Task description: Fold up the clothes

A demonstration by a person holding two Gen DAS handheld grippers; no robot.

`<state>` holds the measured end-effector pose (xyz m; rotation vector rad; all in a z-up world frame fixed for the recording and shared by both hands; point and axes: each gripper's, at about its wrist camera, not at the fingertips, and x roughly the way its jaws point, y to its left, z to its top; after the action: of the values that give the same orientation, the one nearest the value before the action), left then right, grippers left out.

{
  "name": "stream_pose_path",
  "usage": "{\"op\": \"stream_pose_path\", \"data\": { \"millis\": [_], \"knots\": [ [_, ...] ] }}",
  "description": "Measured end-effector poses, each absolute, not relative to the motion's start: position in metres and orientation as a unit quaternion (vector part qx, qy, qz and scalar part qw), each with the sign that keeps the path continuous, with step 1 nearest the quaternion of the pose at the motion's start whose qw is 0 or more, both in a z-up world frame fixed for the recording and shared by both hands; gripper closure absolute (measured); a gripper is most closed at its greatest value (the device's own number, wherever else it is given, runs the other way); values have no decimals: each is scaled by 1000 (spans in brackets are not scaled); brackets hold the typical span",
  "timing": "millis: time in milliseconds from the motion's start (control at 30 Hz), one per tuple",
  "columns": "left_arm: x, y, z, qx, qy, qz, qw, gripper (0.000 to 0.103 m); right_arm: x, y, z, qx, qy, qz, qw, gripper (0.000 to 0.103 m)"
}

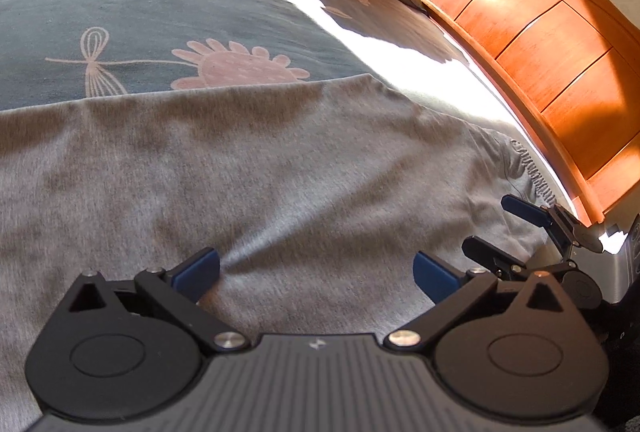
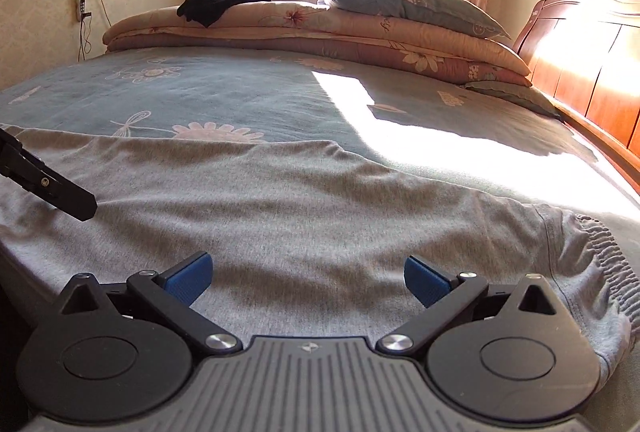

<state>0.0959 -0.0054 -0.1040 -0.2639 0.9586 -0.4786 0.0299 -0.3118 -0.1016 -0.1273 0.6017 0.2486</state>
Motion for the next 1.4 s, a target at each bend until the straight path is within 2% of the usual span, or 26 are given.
{"op": "stream_pose_path", "data": {
  "millis": [100,267,533,700,833,1033,1167,1400],
  "knots": [
    [93,-8,-105,-118,452,-223,856,1,31,-338,-113,-11,336,93,937,0],
    [92,-7,-106,-127,447,-216,859,1,5,-358,-109,13,337,110,935,0],
    [91,-27,-97,-90,474,-172,859,1,36,-384,-91,37,288,100,952,0],
    [83,-62,-71,-70,446,-198,870,1,45,-404,-121,96,292,74,949,0],
    [100,-101,-60,-33,421,-205,883,1,38,-397,-128,51,266,81,959,0],
    [130,-148,-85,15,423,-195,885,1,37,-417,-126,97,240,86,962,0],
    [120,-156,-110,57,415,-188,888,1,39,-432,-124,142,239,98,956,0],
    [82,-180,-92,77,402,-232,882,1,38,-439,-121,178,230,118,950,0]
  ]
}}
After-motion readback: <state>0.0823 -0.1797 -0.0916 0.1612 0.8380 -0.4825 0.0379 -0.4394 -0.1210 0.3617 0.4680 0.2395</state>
